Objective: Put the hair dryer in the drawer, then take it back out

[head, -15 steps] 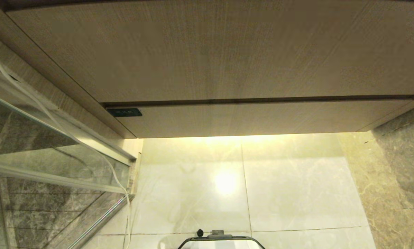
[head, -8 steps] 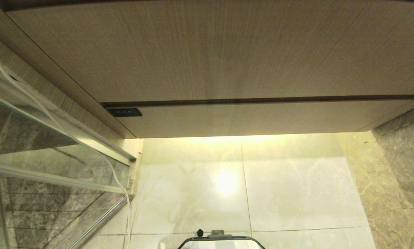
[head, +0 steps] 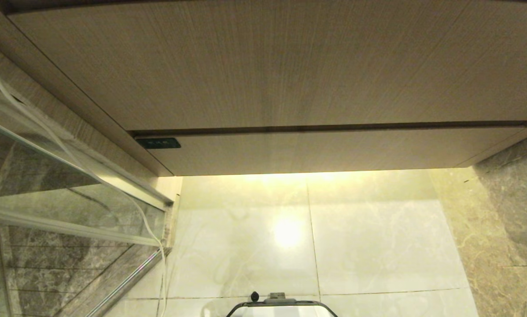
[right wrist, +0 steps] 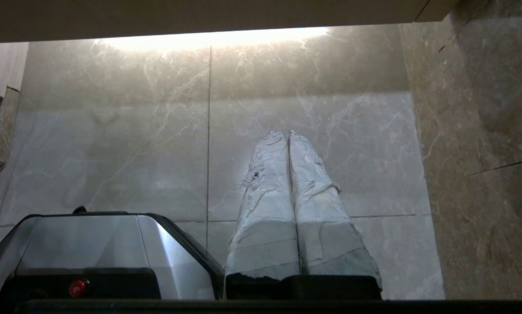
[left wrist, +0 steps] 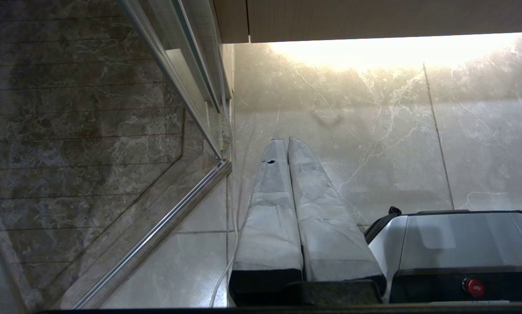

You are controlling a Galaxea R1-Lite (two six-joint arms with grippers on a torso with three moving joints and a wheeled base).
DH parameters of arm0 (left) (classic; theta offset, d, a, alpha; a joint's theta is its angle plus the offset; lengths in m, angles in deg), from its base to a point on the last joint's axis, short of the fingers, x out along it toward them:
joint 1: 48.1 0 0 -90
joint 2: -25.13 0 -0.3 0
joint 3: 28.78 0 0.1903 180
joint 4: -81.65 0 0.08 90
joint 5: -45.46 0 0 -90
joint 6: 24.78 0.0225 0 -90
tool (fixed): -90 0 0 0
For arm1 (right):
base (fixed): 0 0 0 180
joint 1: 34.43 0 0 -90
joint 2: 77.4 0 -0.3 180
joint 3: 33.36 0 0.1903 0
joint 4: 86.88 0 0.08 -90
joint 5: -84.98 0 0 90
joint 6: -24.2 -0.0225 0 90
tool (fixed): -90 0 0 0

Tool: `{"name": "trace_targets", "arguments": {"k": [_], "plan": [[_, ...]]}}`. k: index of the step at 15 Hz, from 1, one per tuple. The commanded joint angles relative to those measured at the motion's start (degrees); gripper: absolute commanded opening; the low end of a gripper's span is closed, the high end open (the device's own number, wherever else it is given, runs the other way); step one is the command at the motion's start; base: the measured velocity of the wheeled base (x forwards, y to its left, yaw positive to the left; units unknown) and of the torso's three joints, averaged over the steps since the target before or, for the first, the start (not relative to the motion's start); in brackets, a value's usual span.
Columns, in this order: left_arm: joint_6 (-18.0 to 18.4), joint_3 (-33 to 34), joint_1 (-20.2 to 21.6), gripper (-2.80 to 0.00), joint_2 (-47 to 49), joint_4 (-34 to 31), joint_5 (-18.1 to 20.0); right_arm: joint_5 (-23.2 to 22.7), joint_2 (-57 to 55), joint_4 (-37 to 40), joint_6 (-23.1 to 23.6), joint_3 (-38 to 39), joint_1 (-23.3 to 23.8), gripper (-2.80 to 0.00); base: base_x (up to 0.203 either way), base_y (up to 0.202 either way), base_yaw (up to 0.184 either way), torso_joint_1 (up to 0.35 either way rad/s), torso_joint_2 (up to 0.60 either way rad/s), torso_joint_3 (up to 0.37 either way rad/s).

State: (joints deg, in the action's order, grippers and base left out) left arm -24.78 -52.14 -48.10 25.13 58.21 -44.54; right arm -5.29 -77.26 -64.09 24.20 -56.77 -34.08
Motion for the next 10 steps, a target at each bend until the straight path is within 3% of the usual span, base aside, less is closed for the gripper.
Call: {"name": "trace_targets", "arguments": {"k": [1,10], "plan": [[0.00,0.00,0.00,-2.80,0.00,-0.01,0.00,-0.08,-0.13,-0.04,0.00,-0.02,0.00,-2.80,0.000,0.000,0.000,0.000,0.00,0.000],[0.00,-0.01,0.00,-2.80,0.00,-0.01,0.00,0.00,-0.13,-0.04,0.00,0.05,0.00,-2.80,0.000,0.000,0.000,0.000,0.00,0.000]]}}
